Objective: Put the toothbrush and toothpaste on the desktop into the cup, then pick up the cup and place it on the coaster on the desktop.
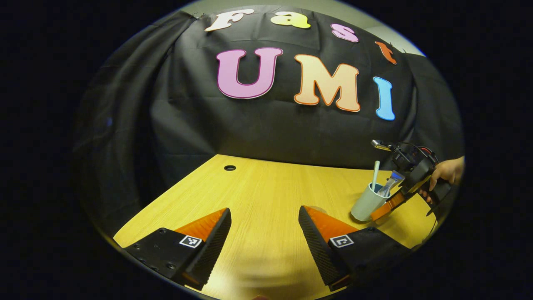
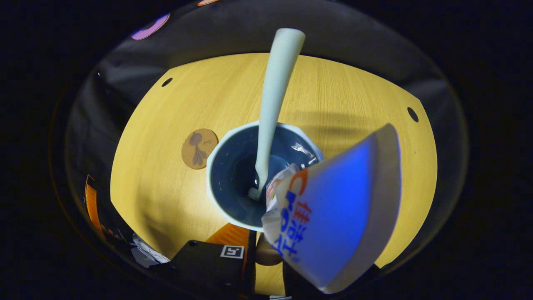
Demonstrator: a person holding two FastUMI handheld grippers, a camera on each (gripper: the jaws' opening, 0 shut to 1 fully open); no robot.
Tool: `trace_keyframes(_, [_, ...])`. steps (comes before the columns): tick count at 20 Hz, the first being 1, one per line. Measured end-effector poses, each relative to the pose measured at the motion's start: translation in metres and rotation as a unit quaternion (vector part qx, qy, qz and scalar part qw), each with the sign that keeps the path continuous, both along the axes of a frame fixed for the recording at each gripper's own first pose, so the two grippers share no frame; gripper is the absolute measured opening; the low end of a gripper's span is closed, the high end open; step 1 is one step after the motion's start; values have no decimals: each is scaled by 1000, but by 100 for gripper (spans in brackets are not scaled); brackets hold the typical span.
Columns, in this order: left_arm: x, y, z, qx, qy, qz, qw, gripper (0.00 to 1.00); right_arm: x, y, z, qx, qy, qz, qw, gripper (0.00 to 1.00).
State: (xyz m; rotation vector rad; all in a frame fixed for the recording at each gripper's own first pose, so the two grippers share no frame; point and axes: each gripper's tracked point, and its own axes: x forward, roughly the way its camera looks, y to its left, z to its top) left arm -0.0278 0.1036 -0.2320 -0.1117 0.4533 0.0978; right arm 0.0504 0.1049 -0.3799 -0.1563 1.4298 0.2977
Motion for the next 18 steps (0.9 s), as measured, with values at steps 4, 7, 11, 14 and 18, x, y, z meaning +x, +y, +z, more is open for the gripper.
trace_keyframes(4, [-5,17,-3,1,4,13,1000,95,10,33,2,7,-5,20,1000,24])
trace_keyframes(7, [-8,28,-8,0,8,23,1000,95,14,59,6,10,-5,41,999,24])
trace_keyframes(11, [-10,40,-10,1,10,33,999,95,8,79,14,13,-2,64,998,24])
trace_keyframes(14, [-12,51,-15,3,15,40,999,95,4,94,9,11,1,78,997,24])
trace_keyframes(18, [-13,63,-18,3,18,49,999,95,1,107,1,3,7,89,996,24])
